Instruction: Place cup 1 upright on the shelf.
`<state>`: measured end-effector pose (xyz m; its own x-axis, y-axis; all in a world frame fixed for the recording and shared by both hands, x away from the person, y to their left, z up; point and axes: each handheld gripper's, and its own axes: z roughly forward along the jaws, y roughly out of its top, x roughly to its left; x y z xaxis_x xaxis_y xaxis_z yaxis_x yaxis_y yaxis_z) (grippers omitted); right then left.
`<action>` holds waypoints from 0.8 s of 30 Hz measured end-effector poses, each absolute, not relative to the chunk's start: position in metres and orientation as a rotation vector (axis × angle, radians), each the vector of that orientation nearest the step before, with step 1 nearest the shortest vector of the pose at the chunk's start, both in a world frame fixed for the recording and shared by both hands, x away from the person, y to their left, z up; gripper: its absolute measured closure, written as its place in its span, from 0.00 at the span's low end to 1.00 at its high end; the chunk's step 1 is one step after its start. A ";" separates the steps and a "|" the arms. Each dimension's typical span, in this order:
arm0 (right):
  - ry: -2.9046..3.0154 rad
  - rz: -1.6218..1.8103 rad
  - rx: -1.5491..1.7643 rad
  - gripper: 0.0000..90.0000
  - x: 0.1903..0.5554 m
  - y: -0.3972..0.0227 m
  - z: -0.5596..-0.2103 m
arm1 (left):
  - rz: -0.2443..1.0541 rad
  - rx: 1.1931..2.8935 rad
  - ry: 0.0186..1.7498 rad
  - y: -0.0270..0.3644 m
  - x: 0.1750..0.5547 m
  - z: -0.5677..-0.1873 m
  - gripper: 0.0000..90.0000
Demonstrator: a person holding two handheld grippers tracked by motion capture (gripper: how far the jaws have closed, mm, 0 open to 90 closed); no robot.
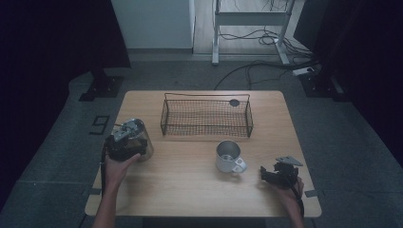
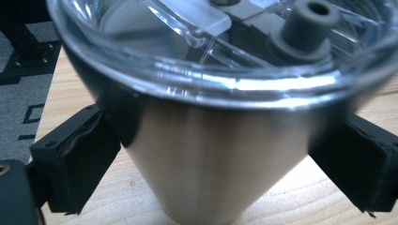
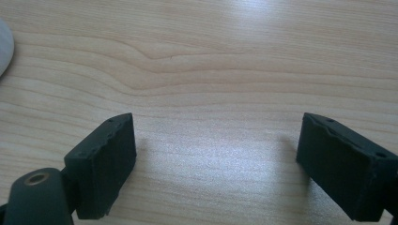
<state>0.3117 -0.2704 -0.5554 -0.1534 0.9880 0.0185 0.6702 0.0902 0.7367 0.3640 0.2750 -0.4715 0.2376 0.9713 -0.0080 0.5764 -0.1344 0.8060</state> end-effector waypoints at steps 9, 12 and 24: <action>1.881 0.843 1.625 0.13 0.312 -0.271 -0.555 | 0.718 1.803 1.413 0.275 0.371 -0.475 0.03; 1.881 0.843 1.625 0.13 0.312 -0.271 -0.555 | 0.719 1.798 1.412 0.274 0.372 -0.476 0.02; 1.881 0.843 1.625 0.13 0.312 -0.271 -0.555 | 0.734 1.794 1.426 0.270 0.380 -0.480 0.03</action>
